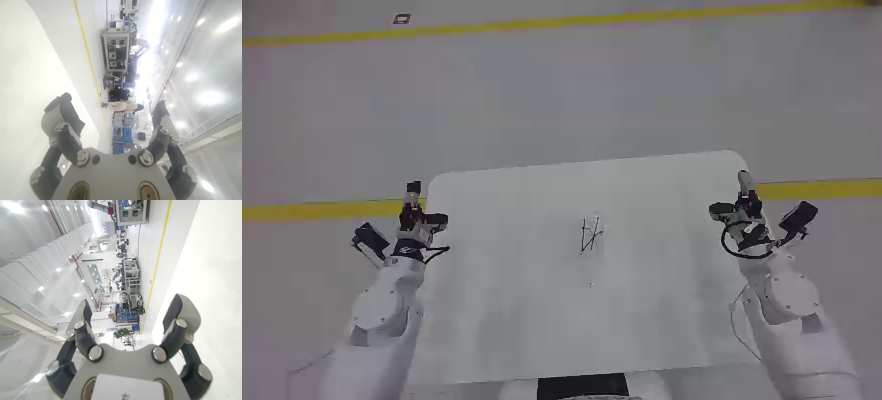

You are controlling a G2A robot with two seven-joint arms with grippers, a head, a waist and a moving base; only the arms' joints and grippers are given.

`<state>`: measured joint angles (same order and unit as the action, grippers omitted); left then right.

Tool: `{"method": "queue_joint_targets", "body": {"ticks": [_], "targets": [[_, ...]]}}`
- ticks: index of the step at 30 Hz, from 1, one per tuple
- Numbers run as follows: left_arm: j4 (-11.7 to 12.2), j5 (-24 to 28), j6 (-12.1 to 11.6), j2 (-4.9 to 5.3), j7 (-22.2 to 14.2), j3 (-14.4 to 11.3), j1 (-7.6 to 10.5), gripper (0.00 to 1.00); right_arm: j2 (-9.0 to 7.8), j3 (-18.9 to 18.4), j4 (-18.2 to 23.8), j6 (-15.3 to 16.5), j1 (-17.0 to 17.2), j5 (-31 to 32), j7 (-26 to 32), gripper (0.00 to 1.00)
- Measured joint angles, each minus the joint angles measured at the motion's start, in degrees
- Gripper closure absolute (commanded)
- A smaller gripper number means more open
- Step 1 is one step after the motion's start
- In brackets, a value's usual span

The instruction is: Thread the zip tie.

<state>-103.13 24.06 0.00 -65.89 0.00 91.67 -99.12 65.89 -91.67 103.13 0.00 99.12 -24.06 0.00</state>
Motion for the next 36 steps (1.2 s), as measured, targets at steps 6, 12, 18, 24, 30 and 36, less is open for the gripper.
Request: {"method": "queue_joint_targets", "body": {"ticks": [6,12,18,24,30,36], "targets": [[-1.57,-1.58,-0.61,0.23,-1.39,-0.65,0.14,0.0,0.0,0.0,0.0,0.0,0.0,0.0,0.0,0.0],[-6.68,-13.85,4.45,0.95,-11.55,-2.62,-1.34,0.0,0.0,0.0,0.0,0.0,0.0,0.0,0.0,0.0],[-6.73,-14.88,4.51,1.02,-12.08,-2.48,-1.38,0.0,0.0,0.0,0.0,0.0,0.0,0.0,0.0,0.0],[-8.09,-20.62,3.21,1.45,-18.28,-4.62,-0.23,0.0,0.0,0.0,0.0,0.0,0.0,0.0,0.0,0.0],[-8.56,-28.18,7.82,1.83,-26.97,-9.82,3.26,0.0,0.0,0.0,0.0,0.0,0.0,0.0,0.0,0.0],[-8.21,-29.21,8.16,1.85,-27.62,-10.72,3.78,0.0,0.0,0.0,0.0,0.0,0.0,0.0,0.0,0.0]]}}
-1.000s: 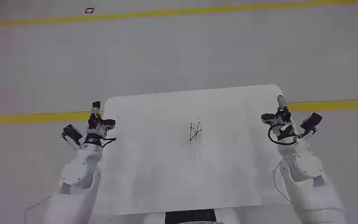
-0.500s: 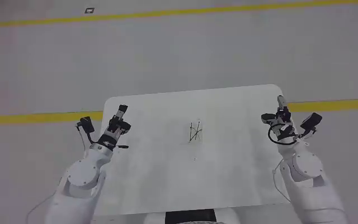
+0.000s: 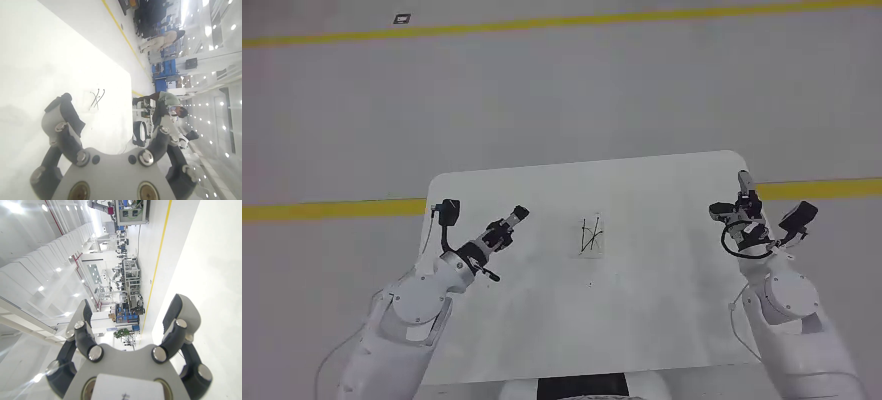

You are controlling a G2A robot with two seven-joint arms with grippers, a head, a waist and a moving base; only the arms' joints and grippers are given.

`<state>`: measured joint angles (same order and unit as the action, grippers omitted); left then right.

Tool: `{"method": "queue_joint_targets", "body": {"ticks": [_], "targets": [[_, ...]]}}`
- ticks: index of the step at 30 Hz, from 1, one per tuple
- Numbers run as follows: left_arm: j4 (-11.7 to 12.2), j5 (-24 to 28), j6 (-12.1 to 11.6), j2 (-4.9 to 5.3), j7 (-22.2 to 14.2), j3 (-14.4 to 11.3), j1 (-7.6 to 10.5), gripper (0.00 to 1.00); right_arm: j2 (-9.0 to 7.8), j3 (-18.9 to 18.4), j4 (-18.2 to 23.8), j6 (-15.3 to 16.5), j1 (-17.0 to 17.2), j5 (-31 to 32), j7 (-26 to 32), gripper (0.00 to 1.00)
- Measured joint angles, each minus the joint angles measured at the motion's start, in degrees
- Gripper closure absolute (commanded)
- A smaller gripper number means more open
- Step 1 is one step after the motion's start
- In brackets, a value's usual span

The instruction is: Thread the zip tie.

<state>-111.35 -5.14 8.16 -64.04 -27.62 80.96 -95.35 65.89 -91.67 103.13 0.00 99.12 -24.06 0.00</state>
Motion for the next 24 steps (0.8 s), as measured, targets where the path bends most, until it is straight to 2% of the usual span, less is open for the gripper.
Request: {"method": "queue_joint_targets", "body": {"ticks": [5,7,9,12,14,19,22,24], "targets": [[-0.23,0.08,-0.27,0.0,-0.27,-0.19,0.15,0.0,0.0,0.0,0.0,0.0,0.0,0.0,0.0,0.0],[-0.79,-1.06,-1.08,0.14,-2.07,-0.93,1.01,0.0,0.0,0.0,0.0,0.0,0.0,0.0,0.0,0.0],[-1.31,-4.03,-0.64,0.3,-3.57,-1.9,2.11,0.0,0.0,0.0,0.0,0.0,0.0,0.0,0.0,0.0],[-1.76,-8.63,1.92,0.45,-7.28,-4.42,5.09,0.0,0.0,0.0,0.0,0.0,0.0,0.0,0.0,0.0],[-1.44,-11.72,3.53,0.38,-9.18,-7.02,7.71,0.0,0.0,0.0,0.0,0.0,0.0,0.0,0.0,0.0],[1.76,-16.87,6.71,-0.37,-12.16,-14.92,14.74,0.0,0.0,0.0,0.0,0.0,0.0,0.0,0.0,0.0],[4.13,-17.58,8.67,-0.98,-12.39,-18.92,17.39,0.0,0.0,0.0,0.0,0.0,0.0,0.0,0.0,0.0],[5.48,-17.32,9.26,-1.19,-11.96,-20.17,18.01,0.0,0.0,0.0,0.0,0.0,0.0,0.0,0.0,0.0]]}}
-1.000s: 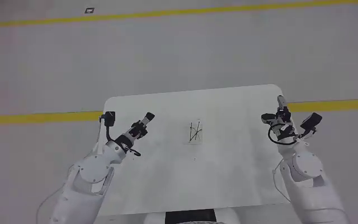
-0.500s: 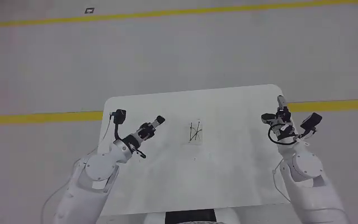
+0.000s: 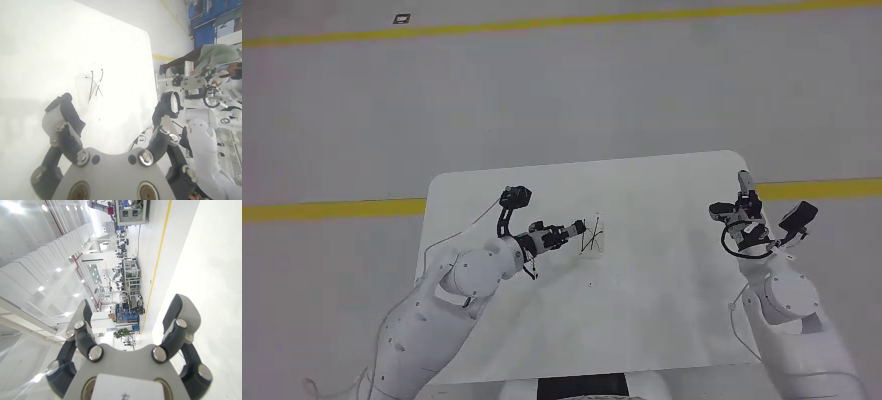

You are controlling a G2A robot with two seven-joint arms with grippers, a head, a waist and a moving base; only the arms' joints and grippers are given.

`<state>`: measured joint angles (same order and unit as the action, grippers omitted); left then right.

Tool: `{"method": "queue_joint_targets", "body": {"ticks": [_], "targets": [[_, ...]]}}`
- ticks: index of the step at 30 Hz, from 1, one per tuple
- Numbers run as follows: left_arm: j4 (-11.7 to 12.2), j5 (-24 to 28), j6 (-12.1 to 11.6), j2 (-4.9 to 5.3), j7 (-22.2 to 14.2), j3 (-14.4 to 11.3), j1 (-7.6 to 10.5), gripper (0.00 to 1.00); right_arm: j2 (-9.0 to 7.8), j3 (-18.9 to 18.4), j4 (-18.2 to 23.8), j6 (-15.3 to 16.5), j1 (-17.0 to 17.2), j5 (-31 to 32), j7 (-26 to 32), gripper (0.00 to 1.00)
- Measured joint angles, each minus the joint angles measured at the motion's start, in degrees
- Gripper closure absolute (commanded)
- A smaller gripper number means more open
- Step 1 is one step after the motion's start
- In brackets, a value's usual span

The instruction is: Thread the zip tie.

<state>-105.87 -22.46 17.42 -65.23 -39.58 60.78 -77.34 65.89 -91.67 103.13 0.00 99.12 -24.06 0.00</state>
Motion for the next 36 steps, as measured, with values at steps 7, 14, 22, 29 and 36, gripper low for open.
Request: {"method": "queue_joint_targets", "body": {"ticks": [7,14,22,29,36], "targets": [[0.5,0.01,0.08,-0.02,0.28,-0.15,0.03,0.0,0.0,0.0,0.0,0.0,0.0,0.0,0.0,0.0],[0.57,-0.05,-0.21,-0.03,0.49,-0.22,0.18,0.0,0.0,0.0,0.0,0.0,0.0,0.0,0.0,0.0],[4.18,-5.3,-0.98,-1.03,-4.24,-6.4,9.17,0.0,0.0,0.0,0.0,0.0,0.0,0.0,0.0,0.0],[13.44,-6.48,1.87,-3.58,-8.69,-15.1,18.81,0.0,0.0,0.0,0.0,0.0,0.0,0.0,0.0,0.0],[16.15,-5.44,2.03,-4.39,-8.44,-17.03,20.51,0.0,0.0,0.0,0.0,0.0,0.0,0.0,0.0,0.0]]}}
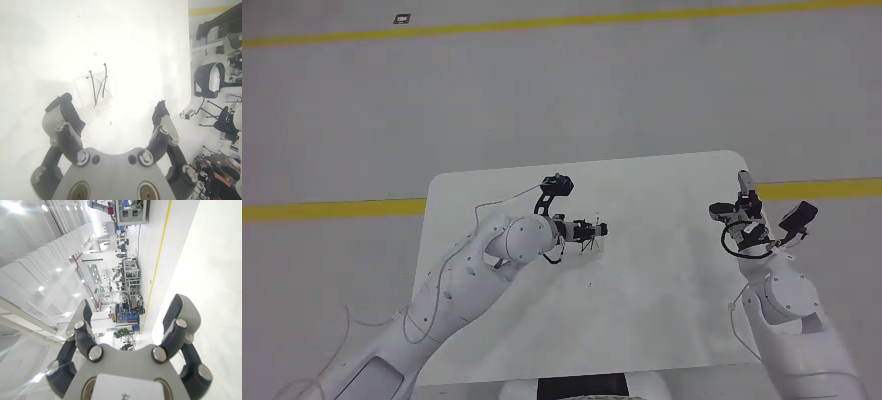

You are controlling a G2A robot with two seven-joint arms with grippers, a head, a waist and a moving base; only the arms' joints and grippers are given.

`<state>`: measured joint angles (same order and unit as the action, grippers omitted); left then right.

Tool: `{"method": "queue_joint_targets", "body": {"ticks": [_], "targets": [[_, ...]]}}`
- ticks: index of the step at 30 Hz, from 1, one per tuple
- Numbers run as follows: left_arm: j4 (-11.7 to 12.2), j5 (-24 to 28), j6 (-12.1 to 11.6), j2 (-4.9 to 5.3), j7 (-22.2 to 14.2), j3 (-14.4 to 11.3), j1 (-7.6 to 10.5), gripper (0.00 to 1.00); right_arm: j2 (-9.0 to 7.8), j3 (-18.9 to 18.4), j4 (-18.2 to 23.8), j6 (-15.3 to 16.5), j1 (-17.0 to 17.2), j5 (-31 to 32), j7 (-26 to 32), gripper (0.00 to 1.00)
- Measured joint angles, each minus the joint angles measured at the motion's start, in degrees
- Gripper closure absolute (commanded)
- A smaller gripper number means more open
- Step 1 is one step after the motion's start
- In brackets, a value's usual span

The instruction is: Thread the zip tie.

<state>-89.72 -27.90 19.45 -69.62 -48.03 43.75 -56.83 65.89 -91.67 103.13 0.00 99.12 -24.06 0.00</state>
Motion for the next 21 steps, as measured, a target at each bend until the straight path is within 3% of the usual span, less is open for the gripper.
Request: {"method": "queue_joint_targets", "body": {"ticks": [14,18,21], "targets": [[0.05,0.24,0.0,-0.13,-0.11,-0.16,0.31,0.0,0.0,0.0,0.0,0.0,0.0,0.0,0.0,0.0],[3.96,1.13,0.03,-1.57,-1.17,-2.21,4.26,0.0,0.0,0.0,0.0,0.0,0.0,0.0,0.0,0.0],[9.81,0.77,0.04,-3.43,-2.34,-4.53,8.11,0.0,0.0,0.0,0.0,0.0,0.0,0.0,0.0,0.0]]}}
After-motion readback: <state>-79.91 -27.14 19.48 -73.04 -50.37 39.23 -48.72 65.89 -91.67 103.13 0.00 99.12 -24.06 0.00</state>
